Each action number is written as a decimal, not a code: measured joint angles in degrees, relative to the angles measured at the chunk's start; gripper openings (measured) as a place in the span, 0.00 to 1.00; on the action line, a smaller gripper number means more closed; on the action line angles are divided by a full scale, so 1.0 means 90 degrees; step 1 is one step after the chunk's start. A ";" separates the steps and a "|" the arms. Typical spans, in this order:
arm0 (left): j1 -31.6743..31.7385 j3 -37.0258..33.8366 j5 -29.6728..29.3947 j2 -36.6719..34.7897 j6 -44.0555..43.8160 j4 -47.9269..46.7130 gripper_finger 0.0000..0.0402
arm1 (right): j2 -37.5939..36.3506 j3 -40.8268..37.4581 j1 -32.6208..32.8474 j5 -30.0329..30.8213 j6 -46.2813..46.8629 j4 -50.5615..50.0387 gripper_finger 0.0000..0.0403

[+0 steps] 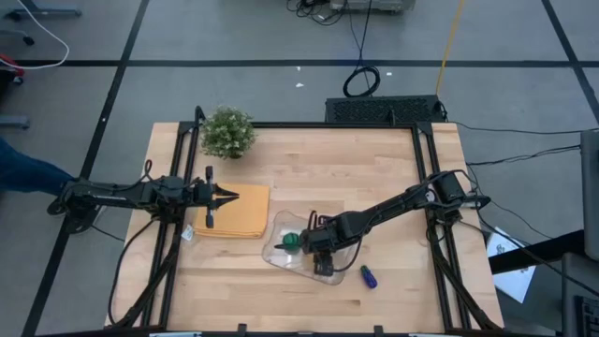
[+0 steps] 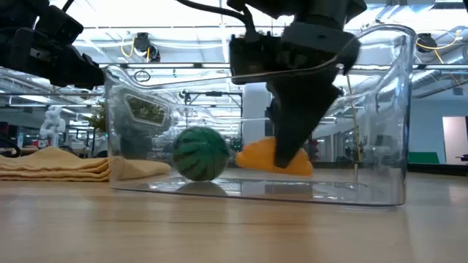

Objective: Pick and placing Produce into tupperware
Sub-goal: Put the light orange croissant into the transparent bin, then put the purple eggplant into the transparent bin

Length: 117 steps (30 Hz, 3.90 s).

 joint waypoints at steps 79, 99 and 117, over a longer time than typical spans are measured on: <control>-0.0001 0.0000 0.0000 -0.0001 -0.0001 -0.0004 0.08 | 0.0019 0.0944 0.0029 0.0954 0.0130 -0.1817 0.61; 0.0000 0.0000 -0.0001 0.0001 -0.0001 -0.0011 0.08 | -0.0245 0.1739 -0.0267 0.0535 -0.1239 -0.2163 0.08; 0.0001 0.0000 -0.0037 -0.0001 0.0034 -0.0046 0.08 | -0.1561 0.1336 -0.0389 0.0297 -0.1998 -0.1177 0.00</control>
